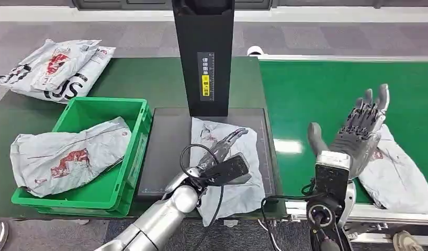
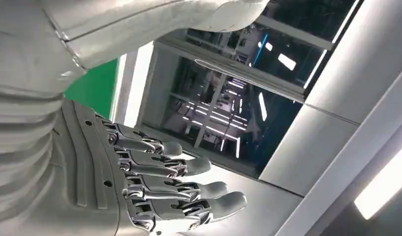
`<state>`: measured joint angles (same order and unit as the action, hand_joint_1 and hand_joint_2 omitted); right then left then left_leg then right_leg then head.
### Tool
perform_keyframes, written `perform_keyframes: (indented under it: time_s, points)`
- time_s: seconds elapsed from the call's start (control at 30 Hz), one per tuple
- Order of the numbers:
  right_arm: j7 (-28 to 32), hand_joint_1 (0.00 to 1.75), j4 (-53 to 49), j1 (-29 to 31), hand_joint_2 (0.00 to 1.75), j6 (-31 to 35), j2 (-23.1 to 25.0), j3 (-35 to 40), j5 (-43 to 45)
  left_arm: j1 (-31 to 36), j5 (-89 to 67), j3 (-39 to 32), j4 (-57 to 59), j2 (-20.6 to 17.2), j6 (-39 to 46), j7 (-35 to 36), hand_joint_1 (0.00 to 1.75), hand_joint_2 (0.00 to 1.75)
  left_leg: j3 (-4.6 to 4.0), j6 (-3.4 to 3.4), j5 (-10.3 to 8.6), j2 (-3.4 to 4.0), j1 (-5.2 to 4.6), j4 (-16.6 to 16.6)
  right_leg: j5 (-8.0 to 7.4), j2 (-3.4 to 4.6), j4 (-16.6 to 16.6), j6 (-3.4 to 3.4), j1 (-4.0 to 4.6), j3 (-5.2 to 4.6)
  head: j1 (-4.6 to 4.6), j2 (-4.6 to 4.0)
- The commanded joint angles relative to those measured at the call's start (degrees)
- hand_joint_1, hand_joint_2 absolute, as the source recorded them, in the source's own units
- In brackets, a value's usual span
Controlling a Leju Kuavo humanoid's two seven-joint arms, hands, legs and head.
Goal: Moved the parcel from conveyor to table for the left to box.
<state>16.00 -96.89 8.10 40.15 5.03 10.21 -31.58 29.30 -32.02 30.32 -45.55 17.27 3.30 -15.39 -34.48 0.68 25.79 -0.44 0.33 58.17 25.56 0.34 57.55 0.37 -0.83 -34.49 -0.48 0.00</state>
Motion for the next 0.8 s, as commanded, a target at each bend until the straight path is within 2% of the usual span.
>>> perform_keyframes:
  time_s: [0.03, 0.17, 0.3, 0.63, 0.67, 0.8]
  points:
    - [-0.8, 0.00, 2.3, 1.4, 1.75, -0.2, 1.2, -2.4, -0.2, 5.4, 0.2, 5.8, 12.4, 1.2, 0.1, 1.5, 0.00, 1.75, 0.25, -0.02, 0.00, 0.04, 0.02, -0.2, -0.01, -0.06, -0.2, -0.04, 0.04, 0.27, 0.00, 0.00]
    - [-1.5, 0.00, 1.6, 1.3, 1.75, -0.3, 2.3, -2.8, -1.5, 7.9, -1.7, 6.5, 19.8, 2.7, 3.6, 3.5, 0.00, 1.75, 0.10, -0.01, 0.00, -0.02, 0.01, -0.1, 0.00, -0.05, -0.1, -0.02, 0.02, 0.14, 0.00, 0.00]
    - [-1.9, 0.00, 1.7, 2.0, 1.75, -0.7, 2.9, -2.9, -1.8, 7.7, 3.3, 4.5, 21.3, 2.7, 0.0, 2.2, 0.00, 1.75, 0.25, 0.00, -0.01, 0.08, 0.00, -0.2, -0.02, 0.00, -0.2, -0.06, 0.02, 0.25, 0.00, 0.00]
    - [-1.8, 0.00, 0.3, 1.3, 1.75, -0.9, 3.2, -2.9, -2.3, 8.4, 5.0, 6.4, 24.1, 2.7, 0.8, 3.9, 0.03, 1.75, 0.23, -0.02, 0.01, 0.02, 0.02, -0.1, 0.00, -0.06, -0.2, -0.03, 0.04, 0.26, 0.00, -0.02]
    - [-1.8, 0.00, 0.2, 1.3, 1.75, -0.9, 3.2, -3.0, -2.3, 8.5, 5.0, 6.7, 24.3, 2.7, 0.9, 3.8, 1.75, 1.75, 0.13, -0.01, 0.01, 0.04, -0.02, -0.1, 0.01, -0.01, 0.0, -0.02, 0.00, 0.12, 0.00, 0.00]
    - [-1.6, 0.00, -0.1, 1.1, 1.75, -1.1, 3.3, -3.1, -2.2, 9.1, 4.4, 7.2, 24.9, 2.7, 1.9, 3.2, 1.75, 1.75, 0.11, -0.01, 0.00, 0.00, 0.01, 0.0, 0.01, -0.06, 0.0, -0.03, 0.02, 0.14, 0.00, 0.00]
